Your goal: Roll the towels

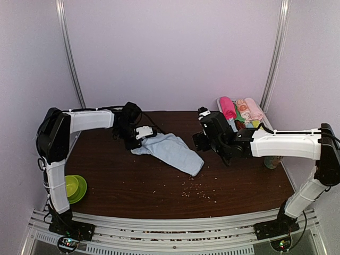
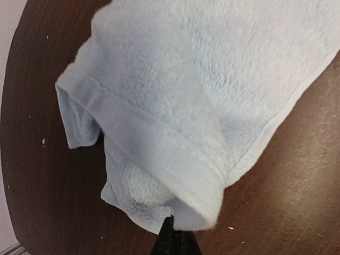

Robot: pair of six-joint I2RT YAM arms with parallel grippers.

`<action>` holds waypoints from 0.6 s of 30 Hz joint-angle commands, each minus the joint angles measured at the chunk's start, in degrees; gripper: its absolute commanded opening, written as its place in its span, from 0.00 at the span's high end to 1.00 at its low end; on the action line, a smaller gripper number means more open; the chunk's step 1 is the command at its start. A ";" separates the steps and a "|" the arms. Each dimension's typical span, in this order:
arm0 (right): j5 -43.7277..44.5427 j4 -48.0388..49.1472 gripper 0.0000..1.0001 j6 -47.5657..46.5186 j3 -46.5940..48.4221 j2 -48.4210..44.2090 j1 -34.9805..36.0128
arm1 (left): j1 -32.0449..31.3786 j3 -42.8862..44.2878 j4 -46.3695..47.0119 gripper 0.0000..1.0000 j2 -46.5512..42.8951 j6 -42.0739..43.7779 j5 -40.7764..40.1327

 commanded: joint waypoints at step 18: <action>-9.85 21.94 0.19 -19.05 -1.40 4.53 10.89 | -0.04 30.62 -24.64 1.00 -0.60 -18.70 47.71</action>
